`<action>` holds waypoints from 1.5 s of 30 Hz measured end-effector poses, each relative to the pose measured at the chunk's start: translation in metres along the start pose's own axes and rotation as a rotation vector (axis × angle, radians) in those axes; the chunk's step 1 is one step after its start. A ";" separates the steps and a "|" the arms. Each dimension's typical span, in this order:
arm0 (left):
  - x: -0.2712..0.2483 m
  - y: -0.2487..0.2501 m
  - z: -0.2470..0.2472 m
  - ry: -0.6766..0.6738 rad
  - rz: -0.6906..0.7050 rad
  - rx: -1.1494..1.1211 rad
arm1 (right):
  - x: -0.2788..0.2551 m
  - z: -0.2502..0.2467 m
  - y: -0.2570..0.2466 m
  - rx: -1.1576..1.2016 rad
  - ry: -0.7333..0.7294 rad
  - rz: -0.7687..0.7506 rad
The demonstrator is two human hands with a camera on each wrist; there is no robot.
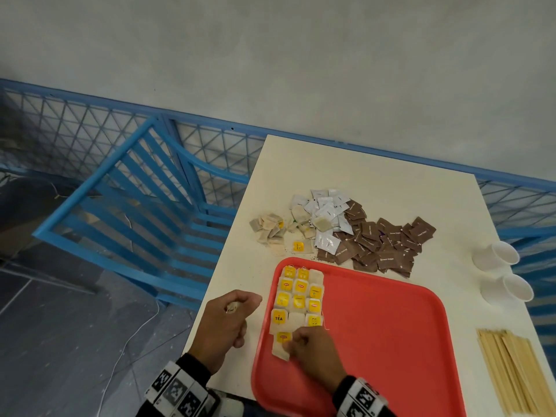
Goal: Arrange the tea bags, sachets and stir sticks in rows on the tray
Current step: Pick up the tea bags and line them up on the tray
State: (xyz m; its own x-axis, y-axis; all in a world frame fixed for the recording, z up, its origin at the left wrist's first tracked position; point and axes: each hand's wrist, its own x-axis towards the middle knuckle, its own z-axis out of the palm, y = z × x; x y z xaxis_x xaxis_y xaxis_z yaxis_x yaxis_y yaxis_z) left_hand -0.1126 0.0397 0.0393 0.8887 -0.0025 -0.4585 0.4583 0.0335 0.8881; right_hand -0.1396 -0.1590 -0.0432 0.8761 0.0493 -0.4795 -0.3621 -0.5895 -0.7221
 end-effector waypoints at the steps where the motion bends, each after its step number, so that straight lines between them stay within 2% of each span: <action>1: -0.001 -0.002 -0.004 0.004 -0.008 -0.003 | 0.004 0.007 0.002 -0.008 0.004 0.022; 7: 0.000 -0.008 -0.014 0.001 -0.013 0.008 | 0.018 0.026 -0.001 -0.031 0.097 0.121; 12: -0.001 -0.006 -0.014 -0.042 -0.013 0.009 | 0.013 0.033 -0.004 -0.027 0.192 0.096; 15: -0.001 -0.003 -0.010 -0.067 -0.080 -0.057 | 0.007 0.032 -0.003 -0.063 0.181 0.022; 18: 0.002 0.004 -0.002 -0.146 -0.244 -0.233 | 0.000 0.021 -0.008 -0.088 0.096 -0.016; 20: 0.004 0.008 0.003 -0.218 -0.312 -0.344 | -0.004 0.002 -0.020 -0.072 0.124 -0.065; 23: 0.004 0.014 0.012 -0.313 -0.312 -0.393 | -0.016 -0.043 -0.053 0.080 0.247 -0.215; 25: 0.003 0.016 0.020 -0.344 -0.293 -0.362 | -0.032 -0.070 -0.081 0.133 0.206 -0.355; 29: -0.002 0.024 0.039 -0.389 -0.262 -0.312 | -0.053 -0.091 -0.109 -0.119 0.109 -0.574; 31: -0.003 0.026 0.046 -0.382 -0.247 -0.282 | -0.055 -0.091 -0.109 -0.230 0.036 -0.583; 34: -0.002 0.022 0.057 -0.333 -0.190 -0.198 | -0.058 -0.094 -0.105 -0.262 -0.033 -0.579; 41: -0.005 0.021 0.078 -0.291 -0.193 -0.185 | -0.062 -0.101 -0.091 -0.374 0.074 -0.650; 45: -0.010 0.023 0.089 -0.281 -0.218 -0.179 | -0.060 -0.109 -0.081 -0.323 0.043 -0.668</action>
State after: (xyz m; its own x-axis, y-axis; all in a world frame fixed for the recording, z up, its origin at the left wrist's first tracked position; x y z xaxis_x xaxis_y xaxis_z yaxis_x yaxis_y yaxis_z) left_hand -0.1097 -0.0485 0.0676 0.7513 -0.3012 -0.5873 0.6490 0.1755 0.7402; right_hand -0.1277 -0.2021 0.0987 0.8910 0.4526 0.0351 0.3579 -0.6528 -0.6676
